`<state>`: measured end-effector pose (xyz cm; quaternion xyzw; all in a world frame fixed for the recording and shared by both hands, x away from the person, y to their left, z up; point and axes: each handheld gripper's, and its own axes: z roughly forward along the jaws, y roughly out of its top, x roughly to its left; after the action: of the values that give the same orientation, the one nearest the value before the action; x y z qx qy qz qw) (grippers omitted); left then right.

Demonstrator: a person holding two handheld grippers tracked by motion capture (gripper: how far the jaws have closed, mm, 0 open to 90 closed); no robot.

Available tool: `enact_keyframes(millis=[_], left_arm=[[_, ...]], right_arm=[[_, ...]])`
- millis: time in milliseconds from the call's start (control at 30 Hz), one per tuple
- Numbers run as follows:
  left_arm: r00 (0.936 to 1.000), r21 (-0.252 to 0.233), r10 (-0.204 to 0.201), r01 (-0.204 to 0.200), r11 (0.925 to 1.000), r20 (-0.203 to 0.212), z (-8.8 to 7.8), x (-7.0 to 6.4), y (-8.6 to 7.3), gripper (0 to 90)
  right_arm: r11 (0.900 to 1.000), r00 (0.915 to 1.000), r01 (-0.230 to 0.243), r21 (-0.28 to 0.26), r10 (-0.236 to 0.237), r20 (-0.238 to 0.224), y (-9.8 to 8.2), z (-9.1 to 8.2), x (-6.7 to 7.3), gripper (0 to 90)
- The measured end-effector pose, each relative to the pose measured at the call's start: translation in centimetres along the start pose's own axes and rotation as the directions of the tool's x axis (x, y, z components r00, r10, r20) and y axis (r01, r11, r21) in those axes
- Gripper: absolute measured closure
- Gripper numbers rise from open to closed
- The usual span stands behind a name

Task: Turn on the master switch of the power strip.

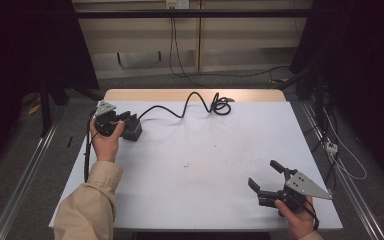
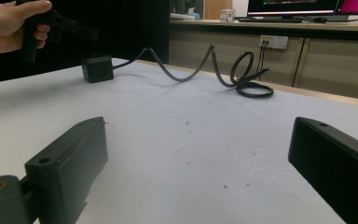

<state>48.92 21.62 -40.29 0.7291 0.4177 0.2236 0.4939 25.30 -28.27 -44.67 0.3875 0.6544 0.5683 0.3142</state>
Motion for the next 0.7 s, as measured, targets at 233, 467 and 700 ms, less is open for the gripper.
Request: enact_keyframes(millis=[233,467,700], left_arm=[[1.0000,0.004,0.005,-0.005,1.0000,-0.003,0.1,0.2,-0.1,71.9],[0.9999,0.017,0.002,-0.002,0.9999,-0.010,0.0,0.6,-0.2,74.0],[0.9998,0.020,-0.008,0.009,0.9998,-0.016,-0.1,1.1,-0.3,76.1]], right_arm=[[1.000,1.0000,0.004,0.002,-0.004,-0.005,0.0,0.1,0.0,3.9],[1.000,1.0000,0.002,0.002,-0.002,-0.005,0.0,0.1,-0.1,3.9],[1.000,1.0000,0.004,0.003,-0.004,-0.004,-0.1,0.1,-0.1,3.9]])
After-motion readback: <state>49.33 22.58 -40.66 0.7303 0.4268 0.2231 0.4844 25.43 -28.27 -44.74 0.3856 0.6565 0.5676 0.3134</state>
